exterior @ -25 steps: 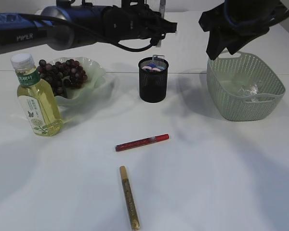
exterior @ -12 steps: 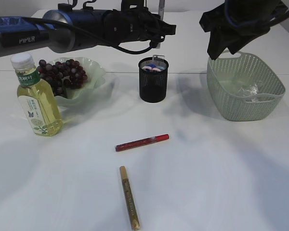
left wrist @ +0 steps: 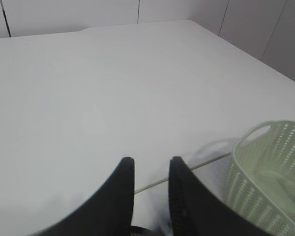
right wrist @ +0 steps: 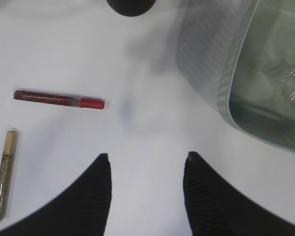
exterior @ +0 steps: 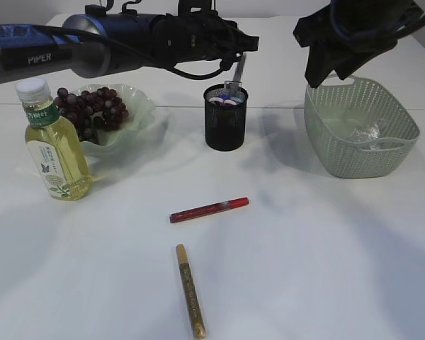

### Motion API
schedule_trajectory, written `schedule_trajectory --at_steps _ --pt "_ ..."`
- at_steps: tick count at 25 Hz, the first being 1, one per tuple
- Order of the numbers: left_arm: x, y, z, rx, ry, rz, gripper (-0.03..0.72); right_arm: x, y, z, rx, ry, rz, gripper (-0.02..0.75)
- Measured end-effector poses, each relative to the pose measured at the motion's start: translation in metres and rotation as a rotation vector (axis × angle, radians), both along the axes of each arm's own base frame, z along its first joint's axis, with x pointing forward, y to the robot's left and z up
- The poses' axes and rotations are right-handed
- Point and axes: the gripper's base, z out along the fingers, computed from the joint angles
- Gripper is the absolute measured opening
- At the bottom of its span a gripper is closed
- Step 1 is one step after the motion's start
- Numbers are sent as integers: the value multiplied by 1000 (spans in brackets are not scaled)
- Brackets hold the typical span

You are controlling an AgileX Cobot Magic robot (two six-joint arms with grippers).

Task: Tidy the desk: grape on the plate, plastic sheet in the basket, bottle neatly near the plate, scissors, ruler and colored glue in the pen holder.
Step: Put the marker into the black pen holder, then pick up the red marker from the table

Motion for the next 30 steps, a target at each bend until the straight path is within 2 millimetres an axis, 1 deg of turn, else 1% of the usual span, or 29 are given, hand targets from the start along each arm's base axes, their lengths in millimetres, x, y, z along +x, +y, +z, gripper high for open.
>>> schedule_trajectory --at_steps 9,11,15,18,21,25,27,30 --pt "0 0 0 1 2 0 202 0 0 0 0 0 1 384" --pt "-1 0 -3 16 29 -4 203 0 0 0 0 0 1 384" --pt "-8 3 3 68 119 -22 205 0 0 0 0 0 1 384" --pt "-18 7 19 125 175 -39 206 0 0 0 0 0 1 384" --pt "-28 16 40 187 220 -49 206 0 1 0 7 2 1 384" --pt "-48 29 65 271 324 -62 207 0 2 0 18 6 0 384" --pt "-60 36 72 328 407 -77 207 -1 2 0 23 7 1 384" --pt "-77 45 69 453 566 -118 208 -1 3 0 38 12 -5 384"
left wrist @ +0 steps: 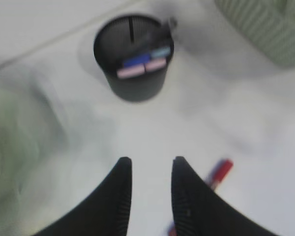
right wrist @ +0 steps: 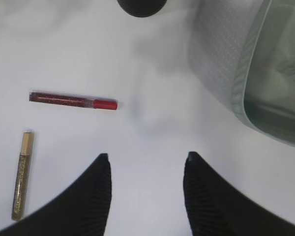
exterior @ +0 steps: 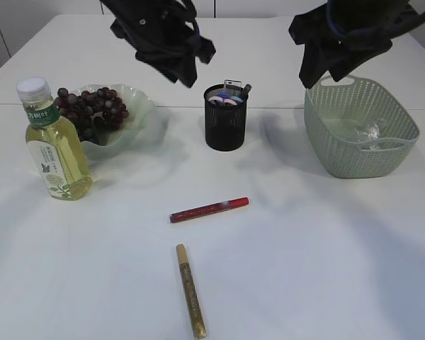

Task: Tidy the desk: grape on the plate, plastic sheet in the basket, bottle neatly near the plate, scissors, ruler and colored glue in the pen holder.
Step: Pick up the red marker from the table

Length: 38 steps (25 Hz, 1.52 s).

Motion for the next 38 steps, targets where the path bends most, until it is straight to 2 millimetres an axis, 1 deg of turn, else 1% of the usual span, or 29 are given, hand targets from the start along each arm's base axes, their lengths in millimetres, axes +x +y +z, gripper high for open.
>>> schedule_trajectory --at_steps 2,4,12,16,18,20,24,26,27,29,32,38 --pt "-9 5 -6 84 107 -38 207 0 1 0 17 7 -18 384" --pt "-14 8 -8 132 151 -76 206 -1 2 0 46 19 -44 384" --pt "-19 6 -9 162 160 -146 206 -2 6 1 132 63 -166 384" --pt "-19 5 -9 172 151 -178 206 -2 0 3 128 55 -202 384" --pt "-19 5 -9 176 148 -188 206 0 -12 7 131 43 -233 384" --pt "-19 5 -9 180 145 -197 206 2 -30 10 131 30 -282 384" --pt "-19 5 -9 184 142 -221 206 10 -77 11 56 -5 -400 384" --pt "-19 5 -10 189 142 -238 206 9 -96 9 20 -6 -447 384" --pt "-20 5 -13 196 150 -255 206 8 -102 6 6 0 -461 384" --pt "-23 5 -25 218 175 -309 206 4 -107 1 -11 20 -472 384" --pt "-30 8 -46 256 230 -396 206 -2 -107 -8 -22 53 -473 384" --pt "-27 5 -78 300 283 -484 212 -4 -107 -9 -18 61 -471 384"
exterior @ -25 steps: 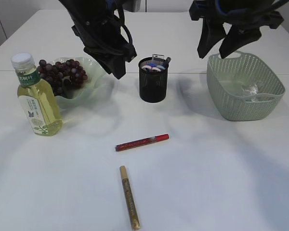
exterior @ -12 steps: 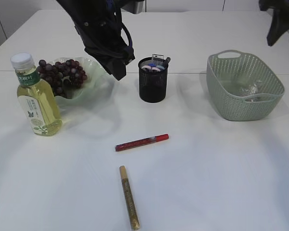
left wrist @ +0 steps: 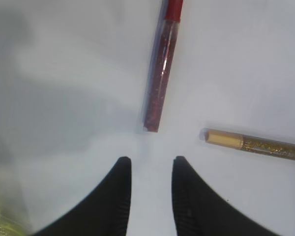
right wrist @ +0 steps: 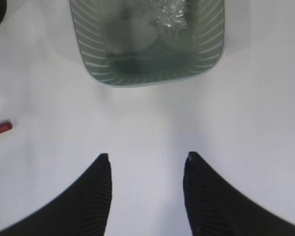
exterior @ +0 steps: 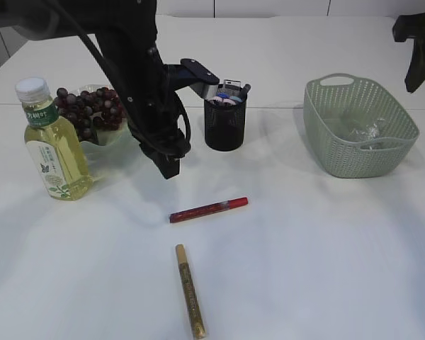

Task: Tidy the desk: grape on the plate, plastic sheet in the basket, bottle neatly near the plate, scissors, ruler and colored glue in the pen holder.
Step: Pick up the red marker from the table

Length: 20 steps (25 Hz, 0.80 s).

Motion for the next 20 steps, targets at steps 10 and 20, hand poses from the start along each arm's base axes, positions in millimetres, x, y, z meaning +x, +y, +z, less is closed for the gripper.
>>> schedule_trajectory --at_steps 10,20 --pt "3 -7 -11 -51 16 35 268 0 0 0 -6 0 16 384" --pt "-8 -38 -49 -16 60 -39 296 0 0 0 -9 0 23 384"
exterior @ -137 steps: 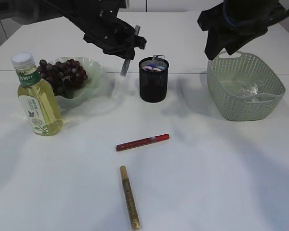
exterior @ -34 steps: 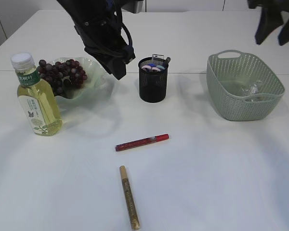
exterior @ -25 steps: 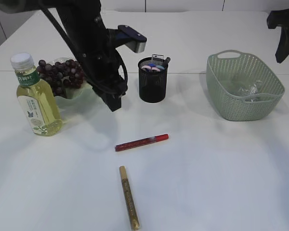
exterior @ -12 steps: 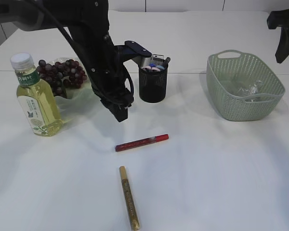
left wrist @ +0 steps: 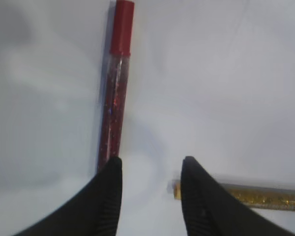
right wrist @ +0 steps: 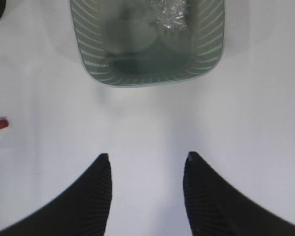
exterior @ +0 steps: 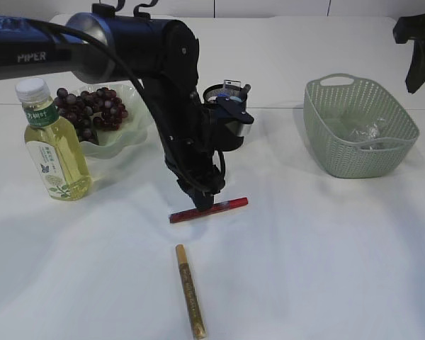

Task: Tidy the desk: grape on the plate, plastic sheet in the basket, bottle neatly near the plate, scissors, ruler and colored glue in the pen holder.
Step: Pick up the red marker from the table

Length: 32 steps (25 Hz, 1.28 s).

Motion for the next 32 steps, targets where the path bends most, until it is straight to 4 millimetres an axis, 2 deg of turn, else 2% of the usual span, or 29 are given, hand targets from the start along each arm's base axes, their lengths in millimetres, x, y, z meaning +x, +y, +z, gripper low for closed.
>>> schedule_trajectory --at_steps 6,11,21,32 --pt "10 -8 -19 9 -7 -17 296 0 0 0 0 0 0 384" --pt "18 -13 -25 6 -26 -29 296 0 0 0 -1 0 2 384" --pt "20 -15 -41 21 -1 -44 296 0 0 0 -7 0 4 384" --pt "19 -16 -49 18 18 -55 296 0 0 0 -12 0 17 384"
